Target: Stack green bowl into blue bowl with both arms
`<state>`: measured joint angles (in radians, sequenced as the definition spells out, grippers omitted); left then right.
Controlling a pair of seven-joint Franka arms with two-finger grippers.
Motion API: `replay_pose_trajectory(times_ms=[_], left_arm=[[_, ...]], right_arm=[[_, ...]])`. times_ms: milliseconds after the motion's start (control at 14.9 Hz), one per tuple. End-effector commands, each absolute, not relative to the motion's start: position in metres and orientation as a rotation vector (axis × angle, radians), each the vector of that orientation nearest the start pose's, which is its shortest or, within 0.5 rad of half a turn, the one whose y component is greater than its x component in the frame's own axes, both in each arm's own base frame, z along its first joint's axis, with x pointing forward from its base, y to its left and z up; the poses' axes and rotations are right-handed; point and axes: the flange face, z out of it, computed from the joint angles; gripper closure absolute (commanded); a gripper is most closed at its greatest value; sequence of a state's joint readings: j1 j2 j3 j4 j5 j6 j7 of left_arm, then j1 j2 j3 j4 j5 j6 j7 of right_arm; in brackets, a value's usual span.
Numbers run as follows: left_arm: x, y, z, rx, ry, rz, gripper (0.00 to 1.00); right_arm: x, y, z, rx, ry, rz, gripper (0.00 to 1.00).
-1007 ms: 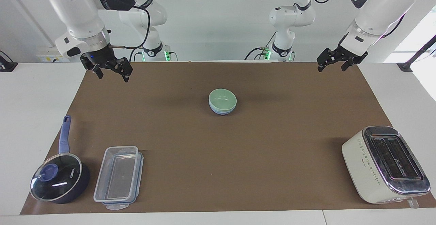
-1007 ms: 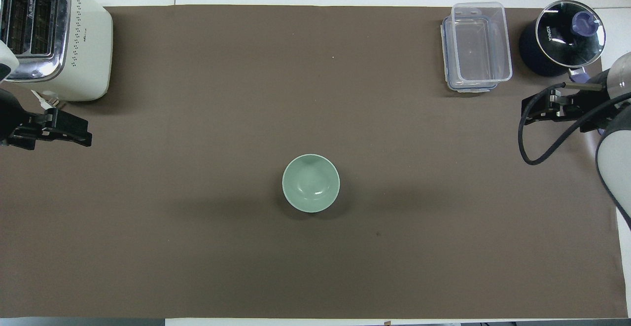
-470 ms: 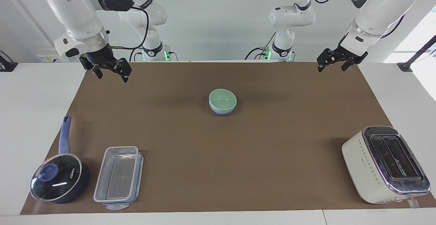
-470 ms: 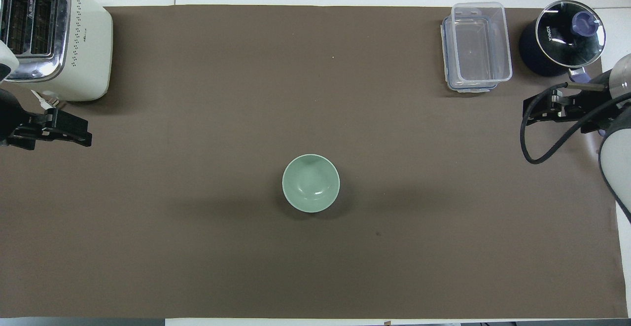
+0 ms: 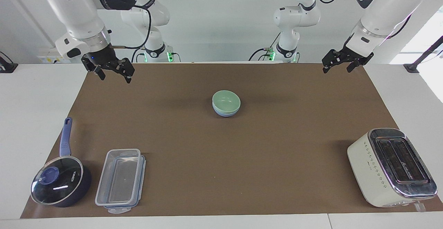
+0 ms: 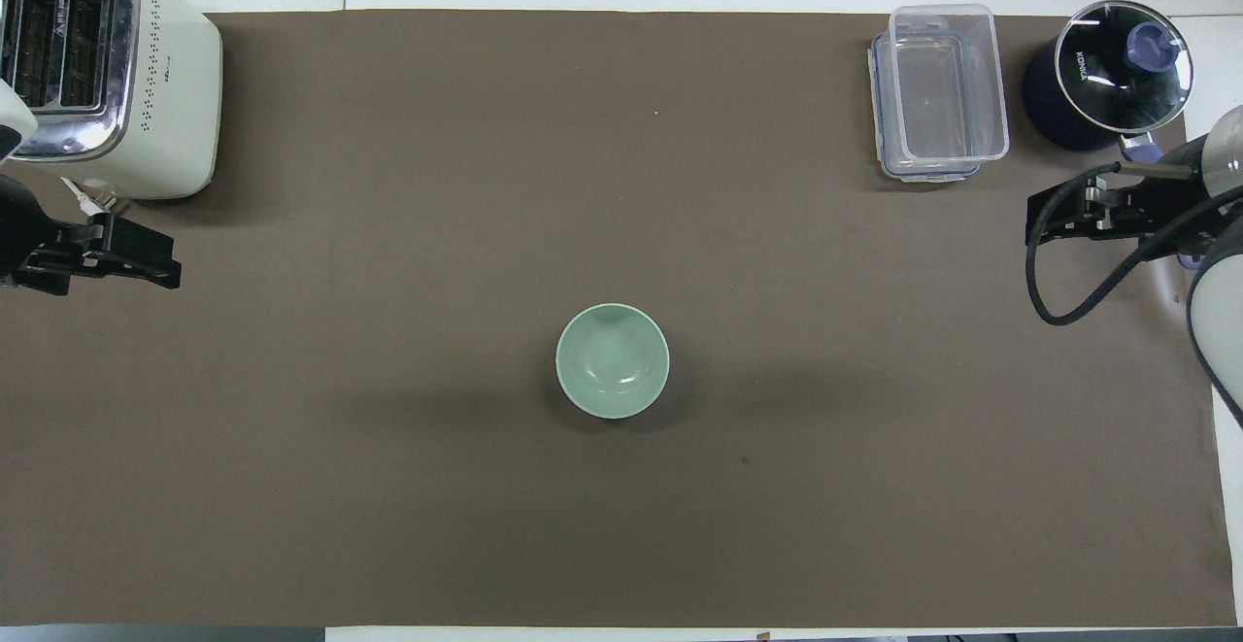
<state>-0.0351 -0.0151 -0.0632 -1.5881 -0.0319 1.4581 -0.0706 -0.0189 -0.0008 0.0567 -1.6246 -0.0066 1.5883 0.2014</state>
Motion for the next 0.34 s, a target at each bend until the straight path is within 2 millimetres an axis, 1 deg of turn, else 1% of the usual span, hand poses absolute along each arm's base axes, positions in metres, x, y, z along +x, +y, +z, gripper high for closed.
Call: replay_pose_trajectory(times_ms=[0, 268], left_arm=[[0.5331, -0.0539, 0.6215, -3.137, 0.044, 0.157, 0.00], [0.5331, -0.0539, 0.6215, -3.137, 0.044, 0.157, 0.00]], right_arm=[[0.5521, 0.0184, 0.6046, -3.116, 0.231, 0.036, 0.00], [0.5519, 0.0184, 0.6049, -3.116, 0.222, 0.032, 0.00]])
